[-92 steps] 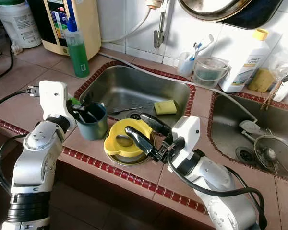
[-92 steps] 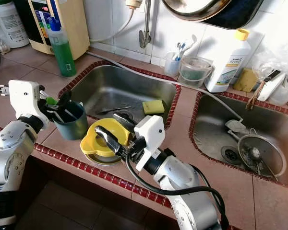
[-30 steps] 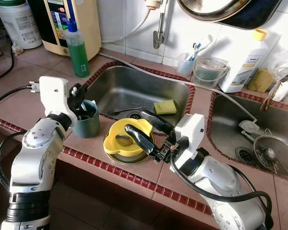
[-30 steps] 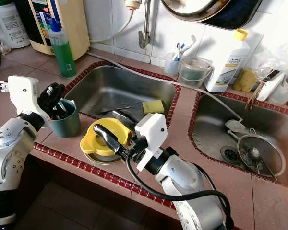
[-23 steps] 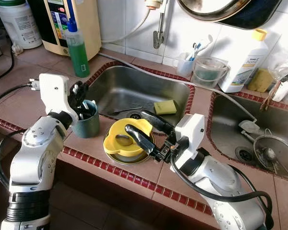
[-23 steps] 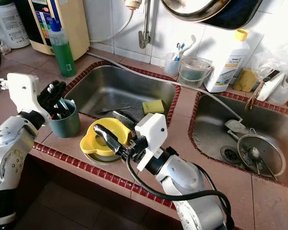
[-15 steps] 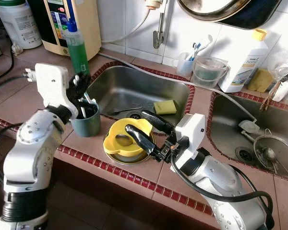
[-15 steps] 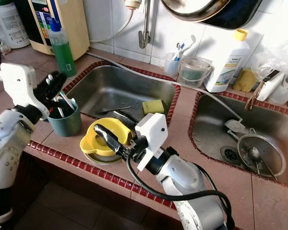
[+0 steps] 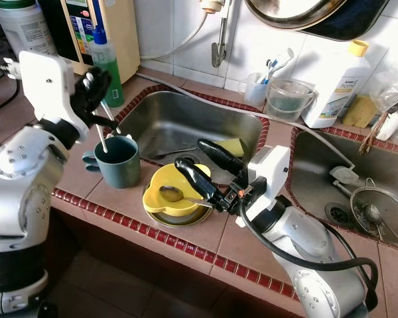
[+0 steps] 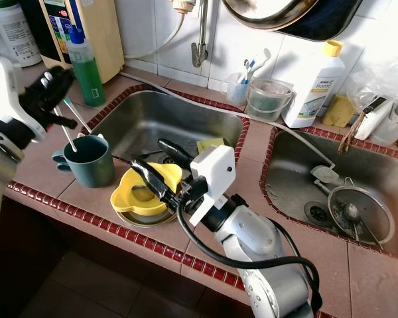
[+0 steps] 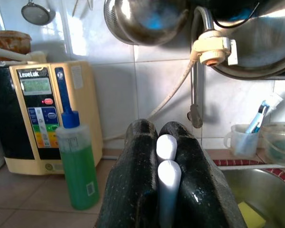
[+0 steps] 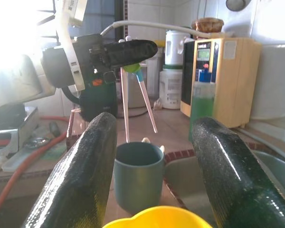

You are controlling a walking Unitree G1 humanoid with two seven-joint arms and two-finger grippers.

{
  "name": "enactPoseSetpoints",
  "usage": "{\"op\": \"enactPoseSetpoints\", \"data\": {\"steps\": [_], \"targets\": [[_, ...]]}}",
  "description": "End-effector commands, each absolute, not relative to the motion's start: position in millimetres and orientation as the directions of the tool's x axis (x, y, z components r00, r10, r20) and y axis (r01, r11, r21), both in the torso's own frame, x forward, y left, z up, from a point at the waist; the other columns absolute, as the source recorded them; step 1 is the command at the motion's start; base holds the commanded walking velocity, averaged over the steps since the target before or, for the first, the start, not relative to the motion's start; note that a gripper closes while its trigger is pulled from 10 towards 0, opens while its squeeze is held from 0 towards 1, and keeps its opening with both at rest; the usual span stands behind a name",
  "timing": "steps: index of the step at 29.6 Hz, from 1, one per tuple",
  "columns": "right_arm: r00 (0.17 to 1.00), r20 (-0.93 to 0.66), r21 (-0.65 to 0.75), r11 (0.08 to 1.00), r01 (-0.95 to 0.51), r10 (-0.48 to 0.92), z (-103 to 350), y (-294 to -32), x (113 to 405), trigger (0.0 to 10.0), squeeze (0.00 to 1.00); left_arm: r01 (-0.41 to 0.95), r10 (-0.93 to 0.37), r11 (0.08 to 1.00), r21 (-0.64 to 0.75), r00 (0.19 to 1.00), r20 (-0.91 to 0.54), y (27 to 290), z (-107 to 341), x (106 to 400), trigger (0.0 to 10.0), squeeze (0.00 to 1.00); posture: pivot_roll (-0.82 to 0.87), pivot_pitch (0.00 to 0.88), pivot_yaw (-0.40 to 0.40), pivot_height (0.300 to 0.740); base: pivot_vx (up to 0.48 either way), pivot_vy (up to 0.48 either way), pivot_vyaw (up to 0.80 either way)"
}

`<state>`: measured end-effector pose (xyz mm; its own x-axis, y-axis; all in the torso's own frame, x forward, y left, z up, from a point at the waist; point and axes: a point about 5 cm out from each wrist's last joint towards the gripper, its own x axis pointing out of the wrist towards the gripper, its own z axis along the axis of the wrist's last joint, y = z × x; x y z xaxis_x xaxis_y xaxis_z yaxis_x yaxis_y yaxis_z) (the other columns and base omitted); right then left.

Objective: Kitchen organization

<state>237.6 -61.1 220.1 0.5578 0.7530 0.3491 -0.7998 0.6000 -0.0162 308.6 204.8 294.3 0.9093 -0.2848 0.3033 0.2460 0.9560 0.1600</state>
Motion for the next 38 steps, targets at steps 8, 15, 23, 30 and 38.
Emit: {"op": "enactPoseSetpoints", "data": {"steps": [8,15,23,30,38], "targets": [[0.571,0.404,-0.056,0.642,-0.764,0.715,237.0,-71.6,246.4,10.0,0.0,0.239,-0.279,0.959,0.151,0.89,0.361,211.6,312.4,310.7,10.0,0.0,-0.16,0.035,-0.029,0.74,0.0,0.0,0.0],[0.591,0.387,-0.092,0.667,-0.739,0.708,240.0,-87.5,258.2,10.0,0.76,0.341,-0.38,0.925,0.168,0.854,0.356,188.7,308.0,314.0,10.0,0.0,-0.16,0.041,-0.035,0.74,0.0,0.0,0.0],[0.582,0.365,-0.118,0.656,-0.746,0.727,238.7,-94.9,262.8,10.0,1.0,0.41,-0.442,0.897,0.167,0.822,0.359,171.3,308.0,315.0,10.0,0.0,-0.16,0.05,-0.04,0.74,0.0,0.0,0.0],[0.6,0.326,-0.182,0.672,-0.718,0.73,237.3,-107.0,275.5,10.0,0.0,0.486,-0.513,0.857,0.172,0.773,0.374,151.0,313.4,312.5,10.0,0.0,-0.16,0.06,-0.045,0.74,0.0,0.0,0.0],[0.601,0.304,-0.23,0.669,-0.707,0.739,238.5,-116.4,285.8,10.0,0.0,0.531,-0.555,0.828,0.177,0.736,0.389,139.9,319.0,307.5,10.0,0.0,-0.16,0.067,-0.052,0.74,0.0,0.0,0.0]]}}
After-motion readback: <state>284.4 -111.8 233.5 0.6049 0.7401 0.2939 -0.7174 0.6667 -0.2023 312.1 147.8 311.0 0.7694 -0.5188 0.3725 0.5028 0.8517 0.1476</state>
